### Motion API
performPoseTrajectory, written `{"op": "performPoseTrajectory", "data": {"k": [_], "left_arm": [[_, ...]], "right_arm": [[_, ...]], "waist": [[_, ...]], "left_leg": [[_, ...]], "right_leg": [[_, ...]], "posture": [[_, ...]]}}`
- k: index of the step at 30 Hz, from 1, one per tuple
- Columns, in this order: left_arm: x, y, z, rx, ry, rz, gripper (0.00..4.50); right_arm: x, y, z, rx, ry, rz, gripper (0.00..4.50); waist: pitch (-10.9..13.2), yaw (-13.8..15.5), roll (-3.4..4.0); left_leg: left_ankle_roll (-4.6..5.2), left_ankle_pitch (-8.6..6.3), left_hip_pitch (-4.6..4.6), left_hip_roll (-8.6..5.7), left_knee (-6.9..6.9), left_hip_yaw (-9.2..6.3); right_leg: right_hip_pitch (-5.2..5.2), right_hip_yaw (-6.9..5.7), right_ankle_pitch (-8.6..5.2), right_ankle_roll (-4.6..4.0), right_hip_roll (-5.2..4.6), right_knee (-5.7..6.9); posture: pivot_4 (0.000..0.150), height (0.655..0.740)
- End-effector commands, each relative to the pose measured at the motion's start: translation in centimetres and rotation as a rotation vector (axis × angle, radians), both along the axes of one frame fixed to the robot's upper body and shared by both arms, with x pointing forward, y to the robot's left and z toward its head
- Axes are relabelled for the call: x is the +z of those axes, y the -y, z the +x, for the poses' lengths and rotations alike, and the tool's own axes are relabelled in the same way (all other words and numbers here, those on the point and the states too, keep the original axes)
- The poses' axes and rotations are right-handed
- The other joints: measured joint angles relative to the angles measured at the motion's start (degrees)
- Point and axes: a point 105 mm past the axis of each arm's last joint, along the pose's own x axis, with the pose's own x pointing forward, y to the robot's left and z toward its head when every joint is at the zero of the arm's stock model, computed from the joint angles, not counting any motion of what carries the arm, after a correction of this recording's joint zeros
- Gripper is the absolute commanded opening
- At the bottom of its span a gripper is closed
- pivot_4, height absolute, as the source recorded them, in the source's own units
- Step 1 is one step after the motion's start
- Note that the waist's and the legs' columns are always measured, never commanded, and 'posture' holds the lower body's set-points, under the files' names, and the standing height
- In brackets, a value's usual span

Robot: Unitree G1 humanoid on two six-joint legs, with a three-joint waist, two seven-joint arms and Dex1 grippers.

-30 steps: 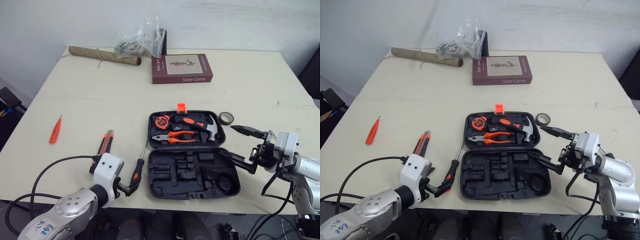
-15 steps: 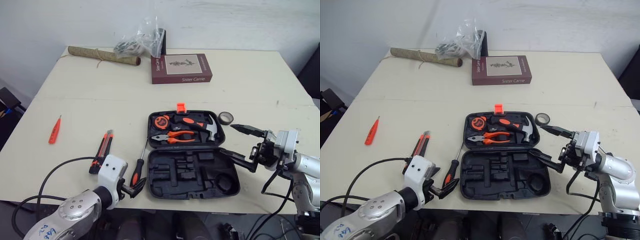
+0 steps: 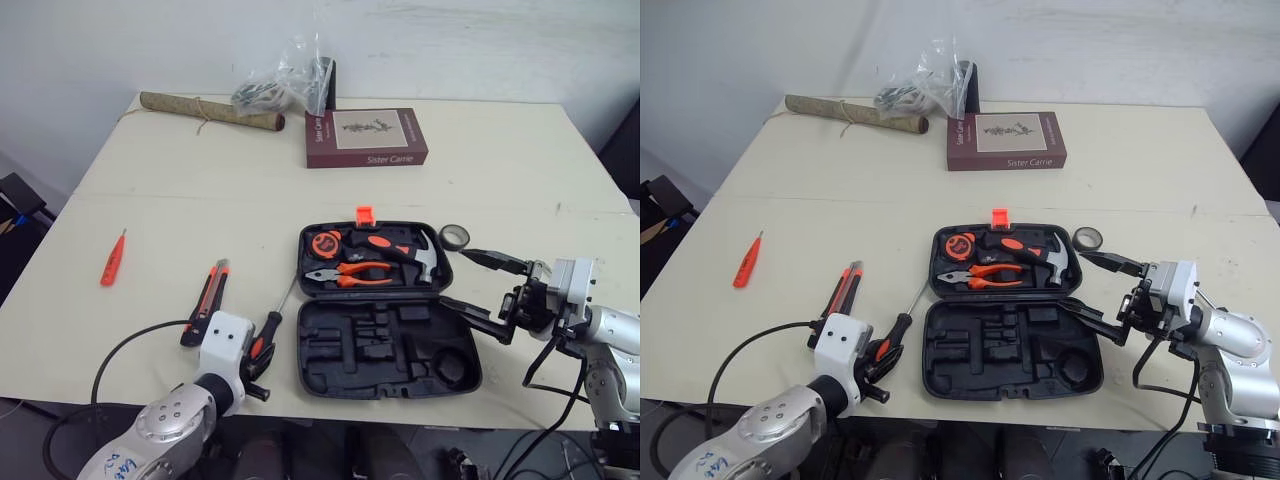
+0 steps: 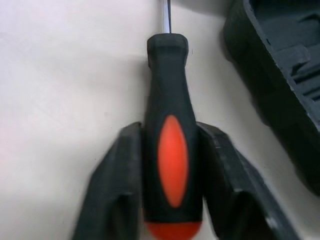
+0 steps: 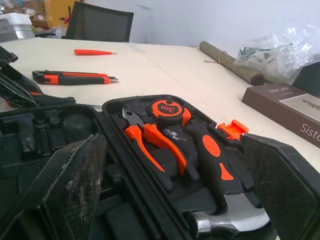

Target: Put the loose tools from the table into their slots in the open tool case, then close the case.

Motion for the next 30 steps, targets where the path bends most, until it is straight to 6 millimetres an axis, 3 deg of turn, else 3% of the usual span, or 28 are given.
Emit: {"op": "performPoseTrajectory", "data": {"k": [1, 6, 11, 13, 16, 20, 22, 25, 30], "left_arm": [[-0.2, -1.4, -0.2, 0.057, 0.000, 0.045, 0.81], [1.8, -1.9, 0.3, 0.026, 0.116, 0.034, 0.81], [5.4, -3.7, 0.2, -0.087, 0.278, 0.092, 0.81], [7.0, -3.3, 0.1, -0.250, 0.362, 0.122, 0.81], [8.3, -1.3, -1.0, -0.667, 0.425, 0.177, 0.81], [9.6, -0.7, 0.0, -0.896, 0.420, 0.171, 0.81], [9.8, 0.0, 0.4, -0.991, 0.392, 0.171, 0.81], [8.6, 0.8, 2.2, -1.109, 0.272, 0.278, 0.81], [8.5, 3.0, 4.5, -1.181, 0.181, 0.330, 0.81]], "right_arm": [[0.4, 0.4, -0.2, -0.009, 0.022, -0.007, 4.50], [0.4, 0.3, -0.2, -0.015, 0.029, -0.005, 4.50], [0.9, 0.4, -0.2, -0.037, 0.046, -0.002, 4.50], [1.2, 0.6, -0.3, -0.041, 0.053, -0.003, 4.50], [1.8, 1.9, -0.3, -0.067, 0.079, -0.025, 4.50], [1.5, 3.3, -1.0, -0.071, 0.057, -0.066, 4.50], [1.1, 3.8, -1.3, -0.079, 0.047, -0.086, 4.50], [-0.1, 4.5, -1.9, -0.104, 0.029, -0.095, 4.50], [-1.0, 4.4, -2.9, -0.113, 0.000, -0.089, 4.50]], "waist": [[0.0, 0.0, 0.00], [0.0, -0.2, 0.00], [0.0, -0.1, 0.00], [0.0, 0.0, 0.00], [0.0, 0.3, 0.03], [0.1, 0.7, 0.11], [0.1, 1.0, 0.11], [0.1, 1.1, 0.12], [0.1, 1.2, 0.08]], "left_leg": [[0.00, 0.00, 0.00, 0.00, -0.01, 0.00], [-0.03, 0.01, 0.00, 0.03, -0.04, 0.01], [-0.02, 0.01, -0.05, 0.02, -0.02, -0.01], [-0.02, 0.01, -0.07, 0.02, -0.03, -0.03], [-0.02, 0.01, -0.09, -0.02, -0.02, -0.04], [0.03, -0.02, -0.08, -0.06, -0.04, -0.01], [0.03, -0.02, -0.08, -0.04, -0.06, -0.04], [0.05, -0.02, -0.10, -0.04, -0.07, -0.01], [0.08, 0.00, -0.10, -0.07, -0.03, 0.05]], "right_leg": [[0.00, 0.00, 0.00, 0.00, 0.00, 0.00], [-0.03, 0.00, -0.01, -0.01, 0.03, 0.01], [-0.05, -0.03, -0.02, -0.03, 0.00, -0.01], [-0.06, -0.06, -0.03, -0.06, 0.00, -0.02], [-0.06, -0.11, -0.06, -0.11, -0.07, -0.05], [-0.04, -0.11, -0.06, -0.13, -0.13, -0.07], [-0.04, -0.14, -0.06, -0.13, -0.10, -0.05], [-0.05, -0.12, -0.04, -0.09, -0.08, -0.08], [-0.06, -0.06, 0.00, 0.00, -0.04, -0.04]], "posture": [[0.150, 0.7400], [0.150, 0.7400], [0.150, 0.7400], [0.150, 0.7400], [0.150, 0.7400], [0.150, 0.7400], [0.150, 0.7400], [0.150, 0.7400], [0.150, 0.7400]]}}
